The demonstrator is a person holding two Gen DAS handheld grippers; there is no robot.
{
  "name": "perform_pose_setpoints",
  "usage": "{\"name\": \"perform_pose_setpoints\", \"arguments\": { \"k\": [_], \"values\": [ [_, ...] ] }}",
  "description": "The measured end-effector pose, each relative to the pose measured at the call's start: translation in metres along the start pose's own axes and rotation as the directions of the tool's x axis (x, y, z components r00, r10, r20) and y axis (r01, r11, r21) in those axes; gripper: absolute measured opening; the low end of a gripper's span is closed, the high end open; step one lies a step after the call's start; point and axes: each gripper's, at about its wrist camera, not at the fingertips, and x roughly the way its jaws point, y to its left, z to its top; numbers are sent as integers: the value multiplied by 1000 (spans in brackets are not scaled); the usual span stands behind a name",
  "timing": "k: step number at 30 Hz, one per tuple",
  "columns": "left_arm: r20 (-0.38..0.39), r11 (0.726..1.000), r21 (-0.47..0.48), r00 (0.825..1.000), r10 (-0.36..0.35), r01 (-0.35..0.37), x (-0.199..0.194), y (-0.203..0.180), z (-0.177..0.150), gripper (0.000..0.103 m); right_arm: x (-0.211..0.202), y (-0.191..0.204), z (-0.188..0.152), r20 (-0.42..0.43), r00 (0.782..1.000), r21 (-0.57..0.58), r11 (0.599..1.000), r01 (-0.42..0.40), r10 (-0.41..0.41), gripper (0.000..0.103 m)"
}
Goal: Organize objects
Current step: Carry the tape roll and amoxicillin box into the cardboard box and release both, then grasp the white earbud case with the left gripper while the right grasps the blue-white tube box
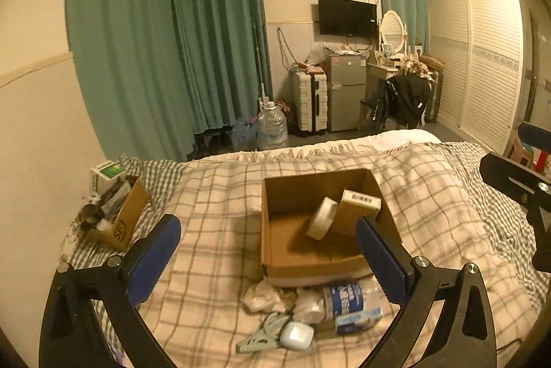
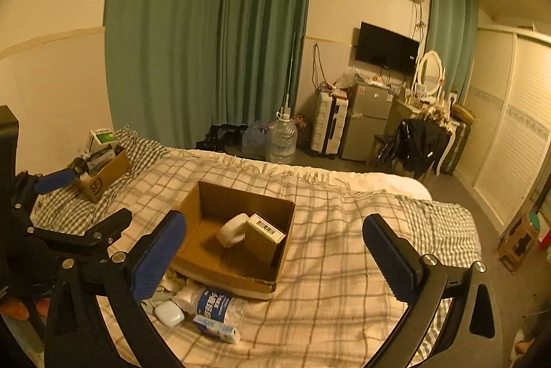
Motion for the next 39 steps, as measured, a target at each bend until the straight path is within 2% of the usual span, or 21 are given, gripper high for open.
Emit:
{"name": "perform_pose_setpoints", "arguments": {
  "k": [5, 10, 15, 18, 21, 24, 27, 30, 32, 33, 34, 39],
  "values": [
    [-10, 999, -14, 999, 32, -32, -8, 8, -22, 103, -7, 20, -15, 23, 1000, -33, 999, 1, 0, 103],
    [-51, 997, -50, 997, 59, -61, 8, 20, -49, 103, 7, 31, -31, 8, 1000, -11, 1000, -16, 16, 103],
    [-108, 993, -67, 990, 86, -93, 38, 27, -82, 103, 39, 36, -63, -49, 998, 44, 999, -25, 27, 103],
    [-168, 992, -60, 981, 98, -109, 61, 28, -103, 103, 68, 37, -87, -119, 992, 67, 997, -27, 34, 103],
    [-237, 993, -68, 968, 82, -100, 82, 27, -124, 103, 92, 37, -109, -187, 982, 73, 997, -21, 34, 103],
    [-311, 994, -75, 949, 50, -77, 99, 19, -147, 103, 118, 40, -132, -289, 956, 69, 997, -26, 45, 102],
    [-360, 998, -28, 932, 38, -52, 111, 5, -158, 103, 133, 40, -144, -346, 938, 72, 997, -13, 37, 102],
    [-396, 999, 39, 918, 18, -3, 124, -15, -164, 102, 141, 39, -147, -364, 931, 83, 997, -5, 35, 102],
    [-435, 995, 92, 901, 15, 27, 134, -31, -170, 93, 142, 38, -148, -370, 928, 88, 996, -2, 34, 102],
    [-453, 993, 112, 891, 20, 35, 138, -36, -173, 81, 143, 37, -149, -375, 926, 91, 996, 1, 33, 102],
    [-473, 991, 126, 881, 16, 49, 142, -42, -176, 73, 144, 37, -149, -379, 925, 92, 996, 3, 32, 102],
    [-544, 989, 53, 835, -87, 138, 156, -47, -185, 72, 152, 37, -153, -411, 911, 103, 995, 11, 32, 102]
  ]
}}
